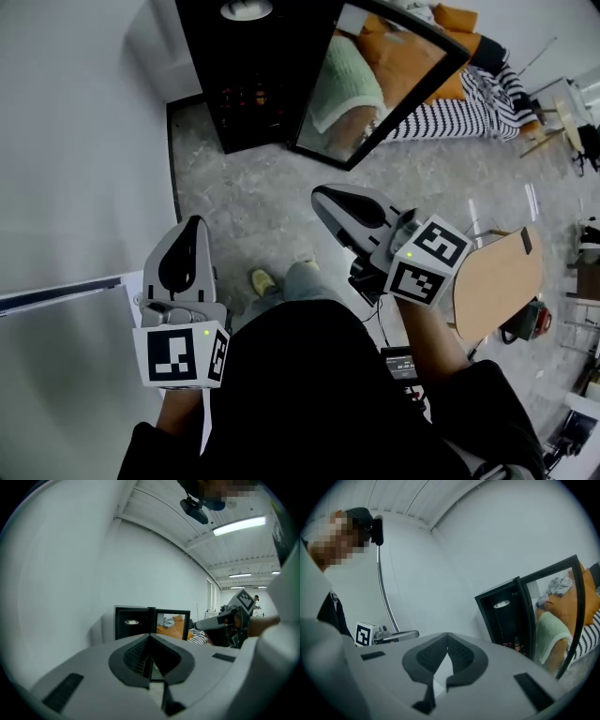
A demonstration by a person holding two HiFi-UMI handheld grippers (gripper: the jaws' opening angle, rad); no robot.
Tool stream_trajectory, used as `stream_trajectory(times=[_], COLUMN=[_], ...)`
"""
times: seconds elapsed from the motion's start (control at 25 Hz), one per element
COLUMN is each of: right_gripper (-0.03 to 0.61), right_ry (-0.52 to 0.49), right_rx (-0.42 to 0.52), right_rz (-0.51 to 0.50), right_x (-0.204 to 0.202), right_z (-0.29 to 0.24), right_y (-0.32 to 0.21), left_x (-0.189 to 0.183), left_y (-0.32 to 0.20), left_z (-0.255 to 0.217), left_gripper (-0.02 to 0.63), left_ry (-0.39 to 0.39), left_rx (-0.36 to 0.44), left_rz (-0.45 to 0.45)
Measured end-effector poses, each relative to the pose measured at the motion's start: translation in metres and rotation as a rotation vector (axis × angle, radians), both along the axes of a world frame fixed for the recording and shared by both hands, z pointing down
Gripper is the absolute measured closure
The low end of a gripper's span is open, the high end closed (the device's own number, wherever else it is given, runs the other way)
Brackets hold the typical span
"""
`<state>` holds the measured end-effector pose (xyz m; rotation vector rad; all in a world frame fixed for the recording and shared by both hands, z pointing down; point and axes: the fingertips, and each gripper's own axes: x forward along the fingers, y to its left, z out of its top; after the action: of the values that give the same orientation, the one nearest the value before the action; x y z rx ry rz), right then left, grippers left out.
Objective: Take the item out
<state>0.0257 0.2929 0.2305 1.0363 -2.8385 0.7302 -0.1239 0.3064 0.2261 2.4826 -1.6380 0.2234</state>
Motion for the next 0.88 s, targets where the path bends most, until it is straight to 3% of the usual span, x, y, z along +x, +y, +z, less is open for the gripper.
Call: stream_trajectory(times=[0.48, 0.88], right_gripper=[0.571, 0.571], right_ry=[-0.074, -0.083], right_rx=[-0.116, -0.093], right_rz=[0.015, 0.011], right_x=[-0.016, -0.024], right_z=[0.002, 0.000], right_y=[0.001, -0.012], left_x=[-0.023, -0.031], left_y=[0.010, 0.004], left_z=[-0.006, -0.007], left_gripper=[0.606, 0.606], left_ry=[0.039, 0.036], left_rx=[0.011, 0.026], left_rz=[-0.008, -0.009])
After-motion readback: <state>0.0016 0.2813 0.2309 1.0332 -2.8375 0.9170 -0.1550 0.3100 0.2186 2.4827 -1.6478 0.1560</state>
